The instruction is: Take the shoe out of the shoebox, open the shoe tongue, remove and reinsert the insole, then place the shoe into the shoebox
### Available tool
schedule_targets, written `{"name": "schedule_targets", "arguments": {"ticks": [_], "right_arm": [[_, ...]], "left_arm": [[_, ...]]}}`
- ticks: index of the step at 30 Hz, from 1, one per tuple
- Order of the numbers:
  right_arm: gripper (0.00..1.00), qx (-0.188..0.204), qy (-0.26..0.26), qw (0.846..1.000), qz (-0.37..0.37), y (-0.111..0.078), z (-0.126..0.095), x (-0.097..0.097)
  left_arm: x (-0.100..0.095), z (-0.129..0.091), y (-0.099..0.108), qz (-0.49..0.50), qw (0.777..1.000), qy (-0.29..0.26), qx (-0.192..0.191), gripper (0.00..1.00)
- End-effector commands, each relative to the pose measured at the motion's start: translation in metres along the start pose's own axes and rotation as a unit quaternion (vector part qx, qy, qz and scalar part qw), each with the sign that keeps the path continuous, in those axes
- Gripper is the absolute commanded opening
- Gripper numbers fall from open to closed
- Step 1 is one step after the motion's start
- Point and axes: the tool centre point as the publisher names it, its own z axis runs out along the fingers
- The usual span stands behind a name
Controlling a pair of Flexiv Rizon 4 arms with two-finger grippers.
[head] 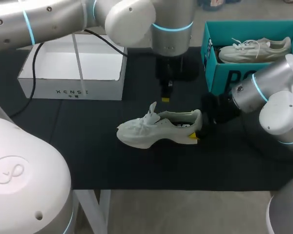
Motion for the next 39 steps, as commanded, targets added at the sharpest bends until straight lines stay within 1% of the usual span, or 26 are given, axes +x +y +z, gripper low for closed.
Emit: {"name": "schedule_targets", "arguments": {"ticks": [1, 10, 11, 12, 14, 19, 29, 32, 35, 39], "right_arm": [[0.00, 0.001, -0.001, 1.000, 0.000, 0.001, 0.001, -0.001], [0.00, 0.001, -0.001, 1.000, 0.000, 0.001, 0.001, -0.001], [0.00, 0.001, -0.001, 1.000, 0.000, 0.001, 0.001, -0.001], [0.00, 0.001, -0.001, 1.000, 0.000, 0.001, 0.001, -0.001], [0.00, 0.001, -0.001, 1.000, 0.000, 0.001, 0.001, -0.001], [0.00, 0.001, -0.001, 1.000, 0.000, 0.001, 0.001, -0.001], [0.00, 0.001, -0.001, 1.000, 0.000, 0.001, 0.001, -0.001], [0.00, 0.001, -0.001, 1.000, 0.000, 0.001, 0.001, -0.001], [0.00, 0.001, -0.001, 1.000, 0.000, 0.001, 0.001, -0.001], [0.00, 0.001, -0.001, 1.000, 0.000, 0.001, 0.001, -0.001]], "left_arm": [[-0.001, 0.000, 0.000, 0.000, 1.000, 0.001, 0.000, 0.00], [-0.001, 0.000, 0.000, 0.000, 1.000, 0.001, 0.000, 0.00], [-0.001, 0.002, -0.004, 0.003, 1.000, -0.005, 0.010, 0.00], [-0.001, 0.006, -0.007, 0.004, 1.000, -0.016, 0.016, 0.00], [-0.001, 0.013, -0.012, 0.015, 0.999, -0.019, 0.044, 0.00], [0.001, 0.033, -0.020, 0.032, 0.998, -0.020, 0.043, 0.00], [-0.010, 0.070, -0.028, 0.062, 0.996, -0.035, 0.055, 0.00], [-0.013, 0.081, -0.032, 0.070, 0.996, -0.037, 0.051, 0.00], [-0.016, 0.088, -0.038, 0.074, 0.995, -0.033, 0.057, 0.00], [-0.016, 0.097, -0.044, 0.079, 0.995, -0.029, 0.059, 0.00]]}}
